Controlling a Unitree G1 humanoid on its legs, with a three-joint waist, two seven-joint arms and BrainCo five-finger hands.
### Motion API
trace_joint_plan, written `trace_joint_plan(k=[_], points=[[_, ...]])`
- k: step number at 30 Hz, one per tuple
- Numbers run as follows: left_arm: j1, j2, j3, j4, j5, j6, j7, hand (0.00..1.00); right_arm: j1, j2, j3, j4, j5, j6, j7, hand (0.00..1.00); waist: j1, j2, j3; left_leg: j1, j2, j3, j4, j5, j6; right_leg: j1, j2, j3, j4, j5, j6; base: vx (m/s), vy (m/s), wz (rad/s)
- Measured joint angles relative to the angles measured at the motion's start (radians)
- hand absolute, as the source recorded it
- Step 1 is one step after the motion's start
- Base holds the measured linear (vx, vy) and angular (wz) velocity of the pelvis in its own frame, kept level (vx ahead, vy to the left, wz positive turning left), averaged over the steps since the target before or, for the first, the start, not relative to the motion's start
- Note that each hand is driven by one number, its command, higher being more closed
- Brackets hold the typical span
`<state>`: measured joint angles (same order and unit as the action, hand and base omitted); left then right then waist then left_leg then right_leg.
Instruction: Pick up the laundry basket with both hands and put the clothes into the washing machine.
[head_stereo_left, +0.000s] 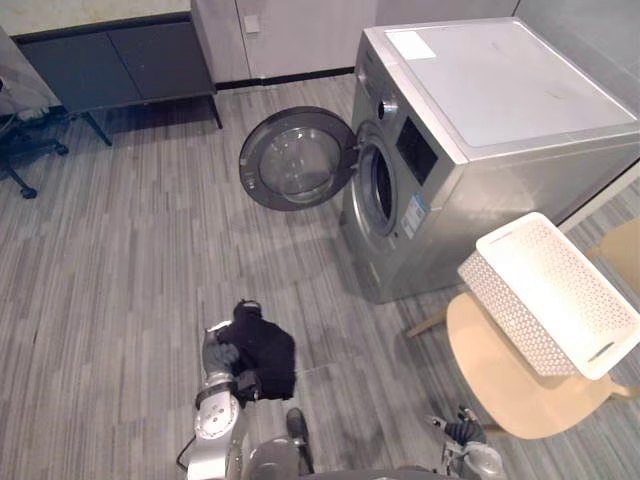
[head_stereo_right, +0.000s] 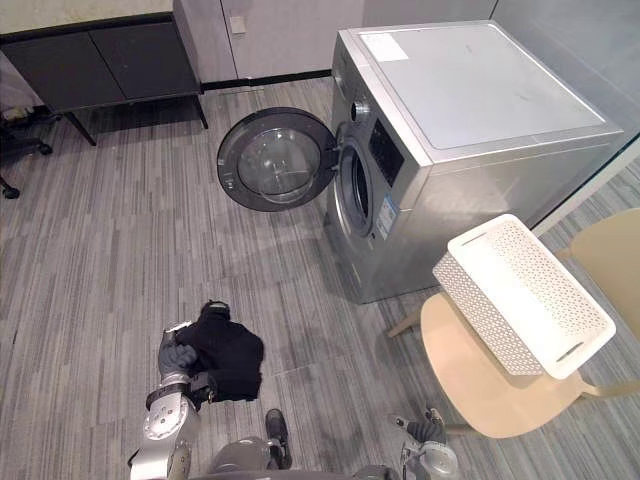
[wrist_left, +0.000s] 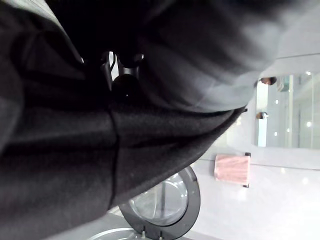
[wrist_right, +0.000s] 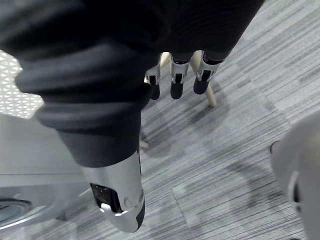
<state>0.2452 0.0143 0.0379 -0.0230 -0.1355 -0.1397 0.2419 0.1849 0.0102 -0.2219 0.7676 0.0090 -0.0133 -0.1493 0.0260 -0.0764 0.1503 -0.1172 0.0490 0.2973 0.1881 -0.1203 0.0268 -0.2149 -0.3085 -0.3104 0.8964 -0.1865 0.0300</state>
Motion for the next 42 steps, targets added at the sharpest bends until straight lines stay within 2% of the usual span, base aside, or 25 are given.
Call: trace_joint_plan(k=[2,6,7,8,9,10,12,13,15,16,19,22,23,24,25,27,30,33,34,35,36,37,38,40,42], points=[[-0.015,0.019,-0.005,-0.011,0.000,-0.002,0.000,1.00,-0.009,0.010,0.005,0.000,0.002,-0.001,-0.002,0.00,-0.013,-0.009,0.008,0.025,-0.002,-0.016,-0.028,-0.002,0.000,-0.090,0.047,0.012,0.036,-0.048,-0.004,0.23,0.035,0.34],[-0.042,0.005,-0.051,0.001,-0.001,0.000,-0.003,1.00,-0.022,0.014,-0.016,0.002,0.036,-0.010,-0.002,0.00,-0.039,0.001,0.024,0.083,-0.027,-0.058,-0.046,-0.049,-0.011,-0.186,0.115,-0.050,-0.228,-0.062,0.012,0.29,-0.009,0.35],[-0.058,0.006,-0.055,0.023,0.000,-0.001,-0.007,1.00,-0.031,0.010,-0.028,0.017,0.040,-0.011,-0.003,0.00,-0.054,0.005,0.023,0.101,-0.036,-0.082,-0.059,-0.057,-0.020,-0.191,0.139,-0.042,-0.387,-0.020,0.019,0.49,-0.085,0.88],[-0.073,0.005,-0.066,0.046,0.000,0.001,-0.015,1.00,-0.033,0.006,-0.045,0.041,0.042,-0.012,-0.003,0.00,-0.067,-0.001,0.022,0.126,-0.050,-0.113,-0.057,-0.071,-0.040,-0.185,0.152,-0.027,-0.507,0.042,0.003,0.47,-0.108,0.95],[-0.071,-0.004,-0.066,0.057,0.001,0.002,-0.019,1.00,-0.026,0.004,-0.056,0.049,0.054,-0.009,-0.002,0.00,-0.067,0.000,0.022,0.148,-0.047,-0.133,-0.035,-0.098,-0.053,-0.174,0.155,-0.013,-0.499,0.097,-0.028,0.72,-0.201,0.99],[-0.059,-0.029,-0.068,0.057,0.001,0.004,-0.020,1.00,-0.017,-0.008,-0.056,0.053,0.072,-0.007,-0.002,0.00,-0.066,0.027,0.025,0.157,-0.005,-0.153,0.069,-0.132,-0.093,-0.107,0.172,-0.047,-0.486,0.101,-0.076,0.63,-0.197,0.67],[-0.061,-0.045,-0.067,0.047,0.001,0.004,-0.026,1.00,-0.019,-0.028,-0.055,0.052,0.073,-0.006,0.000,0.00,-0.068,0.040,0.033,0.084,0.035,-0.150,0.278,-0.126,-0.103,-0.060,0.185,-0.080,-0.495,0.078,-0.086,0.60,-0.213,0.43],[-0.057,-0.071,-0.064,0.030,0.000,0.004,-0.029,1.00,-0.020,-0.038,-0.049,0.046,0.076,-0.006,0.000,0.00,-0.053,0.074,0.042,-0.040,0.118,-0.154,0.605,-0.049,-0.142,0.026,0.236,-0.091,-0.542,0.055,-0.103,0.56,-0.194,0.09],[-0.044,-0.072,-0.068,0.016,-0.008,0.004,-0.045,1.00,-0.021,-0.041,-0.032,0.037,0.091,-0.006,-0.003,0.00,-0.022,0.084,0.043,-0.138,0.205,-0.142,0.862,-0.040,-0.135,0.121,0.281,-0.072,-0.588,0.023,-0.114,0.50,-0.135,-0.32],[-0.042,-0.072,-0.071,0.016,-0.011,0.004,-0.048,1.00,-0.021,-0.039,-0.027,0.029,0.103,-0.006,-0.003,0.00,-0.010,0.075,0.043,-0.173,0.228,-0.133,0.910,-0.050,-0.120,0.163,0.287,-0.061,-0.608,0.013,-0.114,0.35,-0.085,-0.41],[-0.039,-0.078,-0.070,0.015,-0.011,0.005,-0.063,1.00,-0.024,-0.034,-0.024,-0.003,0.123,-0.006,-0.003,0.00,0.006,0.057,0.043,-0.247,0.250,-0.102,0.819,-0.091,-0.092,0.247,0.286,-0.009,-0.671,0.006,-0.109,0.41,-0.027,-0.51],[-0.040,-0.082,-0.067,0.013,-0.010,0.007,-0.068,1.00,-0.026,-0.028,-0.013,-0.011,0.137,-0.007,-0.004,0.00,0.027,0.035,0.044,-0.255,0.170,-0.150,0.474,-0.098,-0.080,0.281,0.244,0.079,-0.678,-0.012,-0.077,0.34,0.186,-0.80],[-0.038,-0.082,-0.072,0.012,-0.010,0.007,-0.068,1.00,-0.021,-0.031,-0.013,-0.014,0.137,-0.007,-0.006,0.00,0.033,0.041,0.036,-0.239,0.127,-0.222,0.308,-0.058,-0.098,0.284,0.237,0.113,-0.670,-0.025,-0.047,0.41,0.369,-1.05],[-0.034,-0.083,-0.086,0.011,-0.010,0.007,-0.067,1.00,-0.006,-0.038,-0.013,-0.027,0.137,-0.008,-0.013,0.00,0.046,0.070,0.018,-0.209,0.122,-0.302,0.186,0.078,-0.085,0.288,0.249,0.160,-0.667,-0.052,0.005,0.35,0.326,-1.26],[-0.025,-0.081,-0.085,0.006,-0.010,0.005,-0.067,1.00,-0.003,-0.043,-0.009,-0.029,0.137,-0.008,-0.014,0.00,0.049,0.094,0.005,-0.203,0.130,-0.339,0.184,0.097,-0.152,0.294,0.261,0.186,-0.664,-0.076,0.038,0.40,0.403,-1.16],[-0.027,-0.064,-0.070,0.023,-0.010,0.015,-0.067,1.00,0.009,0.021,0.006,-0.025,0.137,-0.007,-0.021,0.00,0.036,0.013,-0.017,-0.182,0.123,-0.238,0.262,0.006,-0.116,0.281,0.206,0.271,-0.647,-0.075,0.071,0.28,0.296,-1.08],[-0.016,-0.065,-0.073,0.024,-0.010,0.026,-0.068,1.00,0.004,0.027,0.034,-0.024,0.137,-0.006,-0.020,0.00,0.045,-0.008,-0.029,-0.112,0.159,-0.096,0.275,-0.058,-0.094,0.273,0.184,0.326,-0.650,-0.019,0.092,0.17,0.284,-1.50],[-0.025,-0.026,-0.067,0.022,-0.010,0.025,-0.067,1.00,-0.043,0.024,0.066,-0.027,0.124,-0.005,-0.019,0.00,0.047,-0.008,-0.033,0.034,0.200,0.129,0.195,-0.089,-0.099,0.147,0.139,0.212,-0.503,0.017,0.094,0.00,0.167,-2.08],[-0.032,-0.015,-0.068,0.023,-0.010,0.025,-0.066,1.00,-0.050,0.022,0.063,-0.026,0.114,-0.005,-0.019,0.00,0.041,-0.013,-0.036,0.062,0.200,0.180,0.169,-0.093,-0.106,0.106,0.115,0.118,-0.457,0.017,0.092,-0.01,0.074,-1.64],[-0.035,-0.003,-0.066,0.023,-0.010,0.024,-0.065,1.00,-0.054,0.020,0.055,-0.021,0.103,-0.006,-0.021,0.00,0.034,-0.012,-0.036,0.086,0.200,0.226,0.146,-0.103,-0.118,0.069,0.086,-0.019,-0.426,0.019,0.064,0.01,0.050,-1.25],[-0.035,0.002,-0.065,0.024,-0.010,0.024,-0.065,1.00,-0.059,0.019,0.053,-0.006,0.098,-0.006,-0.021,0.00,0.029,-0.012,-0.036,0.095,0.199,0.242,0.137,-0.108,-0.126,0.062,0.076,-0.081,-0.426,0.017,0.047,0.06,-0.008,-1.05],[-0.035,0.011,-0.057,0.036,-0.010,0.023,-0.064,1.00,-0.075,0.011,0.053,0.045,0.095,-0.005,-0.021,0.00,0.006,-0.012,-0.038,0.098,0.193,0.255,0.124,-0.117,-0.136,0.053,0.068,-0.191,-0.438,-0.001,0.016,0.10,-0.056,-0.70],[-0.035,0.014,-0.038,0.056,-0.010,0.024,-0.063,1.00,-0.085,0.000,0.052,0.077,0.092,-0.002,-0.021,0.00,-0.006,-0.006,-0.041,0.093,0.189,0.253,0.126,-0.120,-0.141,0.056,0.077,-0.216,-0.464,-0.026,-0.002,0.17,-0.106,-0.75],[-0.036,-0.001,-0.025,0.099,-0.010,0.031,-0.063,1.00,-0.089,-0.017,0.036,0.102,0.086,0.000,-0.021,0.00,-0.015,0.020,-0.038,0.100,0.198,0.229,0.145,-0.114,-0.148,0.070,0.111,-0.198,-0.482,-0.043,0.000,0.22,-0.108,-0.56],[-0.021,-0.028,0.015,0.108,-0.009,0.050,-0.062,1.00,-0.056,-0.021,0.002,0.104,0.087,0.003,-0.022,0.00,-0.011,0.063,-0.024,0.092,0.281,0.185,0.347,-0.098,-0.130,0.136,0.152,-0.183,-0.486,-0.046,0.000,0.27,-0.137,-0.50]])
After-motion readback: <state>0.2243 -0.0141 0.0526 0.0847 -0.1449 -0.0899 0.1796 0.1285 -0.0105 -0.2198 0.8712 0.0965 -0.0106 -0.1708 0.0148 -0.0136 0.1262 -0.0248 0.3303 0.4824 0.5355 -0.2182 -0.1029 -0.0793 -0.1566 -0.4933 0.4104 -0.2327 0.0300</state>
